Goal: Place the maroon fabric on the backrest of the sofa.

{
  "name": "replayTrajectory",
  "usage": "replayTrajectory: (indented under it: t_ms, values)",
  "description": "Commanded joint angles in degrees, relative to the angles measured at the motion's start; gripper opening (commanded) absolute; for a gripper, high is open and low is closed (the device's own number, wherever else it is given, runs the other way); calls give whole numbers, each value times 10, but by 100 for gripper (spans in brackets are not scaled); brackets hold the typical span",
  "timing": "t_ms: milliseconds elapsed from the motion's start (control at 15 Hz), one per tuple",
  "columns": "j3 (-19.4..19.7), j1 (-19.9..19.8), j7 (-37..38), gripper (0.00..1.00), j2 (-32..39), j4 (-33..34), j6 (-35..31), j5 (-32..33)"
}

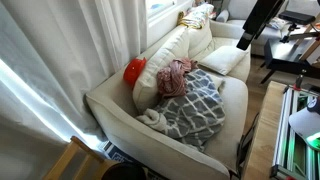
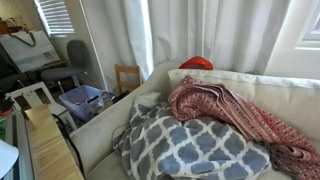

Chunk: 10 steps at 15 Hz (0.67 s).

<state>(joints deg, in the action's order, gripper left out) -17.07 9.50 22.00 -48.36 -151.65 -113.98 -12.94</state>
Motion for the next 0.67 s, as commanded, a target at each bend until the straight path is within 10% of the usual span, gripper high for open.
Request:
replayTrajectory:
  t_ms: [0, 600]
  values:
    - [0, -1, 0, 100, 0, 1, 2, 0]
    - [29, -65, 21, 100, 83, 8, -92, -3]
